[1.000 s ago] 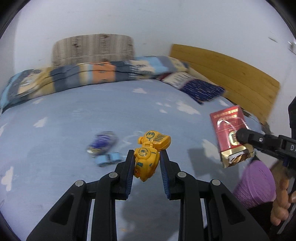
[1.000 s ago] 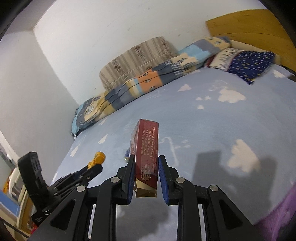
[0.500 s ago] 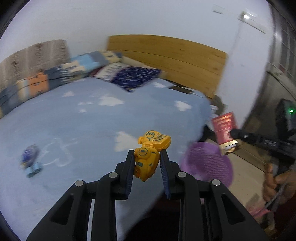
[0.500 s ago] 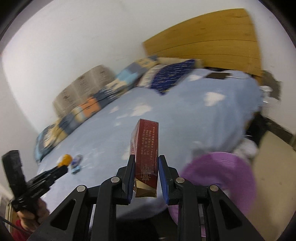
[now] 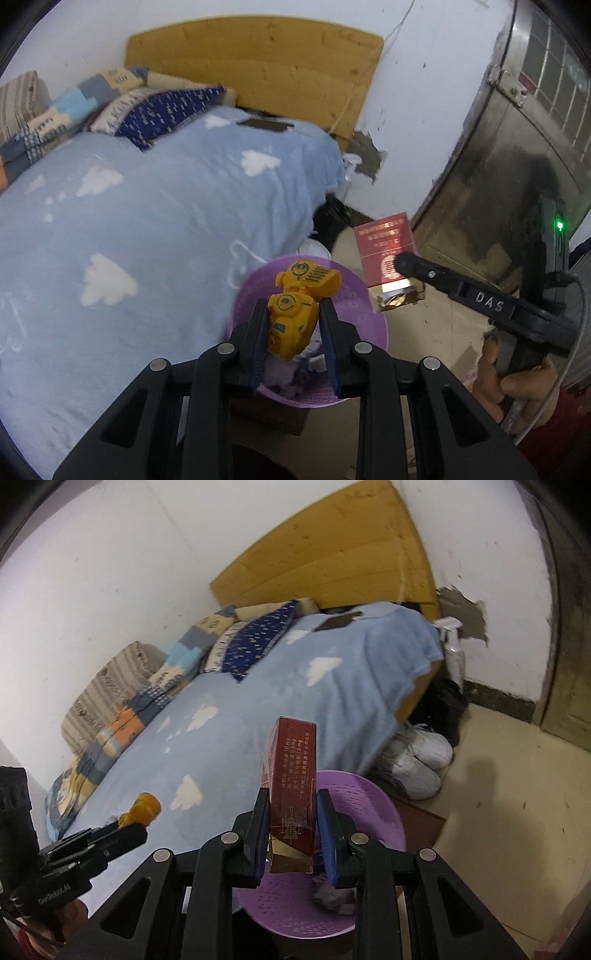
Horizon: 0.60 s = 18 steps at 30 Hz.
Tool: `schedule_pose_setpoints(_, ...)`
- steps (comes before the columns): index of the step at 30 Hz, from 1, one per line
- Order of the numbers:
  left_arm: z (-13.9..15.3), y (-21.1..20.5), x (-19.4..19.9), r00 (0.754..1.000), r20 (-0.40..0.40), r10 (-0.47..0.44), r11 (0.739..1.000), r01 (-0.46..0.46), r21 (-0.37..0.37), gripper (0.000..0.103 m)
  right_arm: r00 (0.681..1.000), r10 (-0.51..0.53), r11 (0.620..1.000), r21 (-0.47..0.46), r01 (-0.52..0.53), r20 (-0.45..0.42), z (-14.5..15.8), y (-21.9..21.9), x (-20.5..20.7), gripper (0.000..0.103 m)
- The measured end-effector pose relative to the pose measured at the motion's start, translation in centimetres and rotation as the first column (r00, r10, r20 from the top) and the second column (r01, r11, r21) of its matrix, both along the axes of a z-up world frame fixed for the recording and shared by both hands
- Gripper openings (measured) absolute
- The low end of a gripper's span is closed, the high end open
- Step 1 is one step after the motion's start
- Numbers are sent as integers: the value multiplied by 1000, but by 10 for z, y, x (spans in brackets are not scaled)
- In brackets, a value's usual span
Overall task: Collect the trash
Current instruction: 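Carry pack and toy over the purple basket and open both tools, then move both open tools back over the remaining trash on the bed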
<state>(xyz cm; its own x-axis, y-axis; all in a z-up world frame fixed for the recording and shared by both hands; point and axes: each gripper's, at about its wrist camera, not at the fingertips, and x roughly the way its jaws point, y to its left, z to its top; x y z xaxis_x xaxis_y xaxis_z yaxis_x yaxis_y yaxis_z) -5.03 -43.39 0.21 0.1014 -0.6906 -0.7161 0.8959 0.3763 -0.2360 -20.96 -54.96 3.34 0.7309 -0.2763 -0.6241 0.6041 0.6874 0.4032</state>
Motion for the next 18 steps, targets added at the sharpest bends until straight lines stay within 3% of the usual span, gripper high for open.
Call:
schedule_pose_setpoints(3,-7,-12,0,999,-35,4,1000,-4,16,26,1000,-19,999,26,19,-16,-13,-10,-2,26)
schedule_pose_setpoints(5,-9,-17,1,999,-46,12,1000,-11,25,41,999,-22,999,46,24,-40,-21,-16,-1,26)
schedule_pose_setpoints(6,-9,-16,2,999,-47,24,999,-23,25,55,999,-17,998,58,20,-48,-25,-18,0,29)
schedule_pose_setpoints(7,-8,-16,4,998,-48,34,999,-33,17,57,998,-24,997,67,28,-54,-28,-21,0,31)
schedule_pose_setpoints(18,4,43,34,989,-37,140,990,-141,-25,57,1000,16,997,73,-14,-22,-20,-12,7,40)
